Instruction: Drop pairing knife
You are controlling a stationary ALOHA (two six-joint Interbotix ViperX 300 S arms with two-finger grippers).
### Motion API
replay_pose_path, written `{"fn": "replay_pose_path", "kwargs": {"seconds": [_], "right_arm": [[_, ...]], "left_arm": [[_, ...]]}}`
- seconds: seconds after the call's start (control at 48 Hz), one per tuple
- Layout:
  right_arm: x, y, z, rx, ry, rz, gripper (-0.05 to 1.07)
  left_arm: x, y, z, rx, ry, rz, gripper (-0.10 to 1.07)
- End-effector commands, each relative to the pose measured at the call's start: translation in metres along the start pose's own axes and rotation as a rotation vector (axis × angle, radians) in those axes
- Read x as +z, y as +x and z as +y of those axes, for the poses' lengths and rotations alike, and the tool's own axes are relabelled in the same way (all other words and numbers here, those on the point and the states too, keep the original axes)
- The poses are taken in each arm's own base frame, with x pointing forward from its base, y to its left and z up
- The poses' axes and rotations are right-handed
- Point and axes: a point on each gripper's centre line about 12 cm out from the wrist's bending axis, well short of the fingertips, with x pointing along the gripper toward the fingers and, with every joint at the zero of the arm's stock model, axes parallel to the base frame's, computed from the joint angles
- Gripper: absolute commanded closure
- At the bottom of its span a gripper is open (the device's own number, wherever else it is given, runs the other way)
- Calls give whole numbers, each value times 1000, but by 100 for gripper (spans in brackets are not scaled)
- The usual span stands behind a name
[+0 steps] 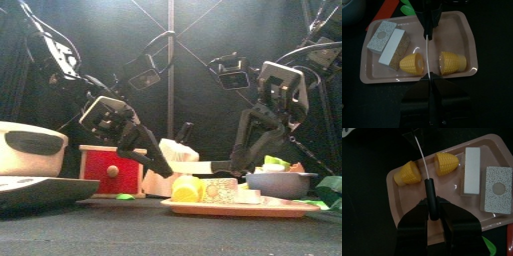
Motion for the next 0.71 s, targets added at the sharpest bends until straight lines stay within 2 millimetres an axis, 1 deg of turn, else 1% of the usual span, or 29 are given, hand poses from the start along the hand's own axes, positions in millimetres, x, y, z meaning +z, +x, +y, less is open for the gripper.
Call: {"fn": "replay_pose_path", "kwargs": {"seconds": [0.0,0.104,0.188,0.25,0.354,0.458,0.5,0.562,0.625,0.688], "right_arm": [[23,-19,4,39,33,-72,62],[33,-35,6,72,53,-113,62],[36,-39,7,81,58,-124,62],[35,-39,6,79,58,-121,62],[32,-39,5,76,60,-115,62],[28,-43,2,80,78,-108,62],[26,-45,0,80,93,-104,62],[22,-49,-4,78,124,-93,62],[17,-53,-9,77,154,-81,62],[7,-57,-17,69,190,-60,62]], "left_arm": [[20,-7,1,5,10,-65,58],[38,-17,4,20,3,-123,56],[47,-24,8,33,-10,-153,55],[51,-28,10,44,-41,-179,50],[53,-30,11,48,-83,-225,34],[53,-34,9,40,-87,-276,14],[53,-37,12,47,-93,-296,8],[51,-41,17,57,-100,-318,4],[48,-47,23,73,-109,-332,4],[45,-53,31,96,-124,-346,4]]}}
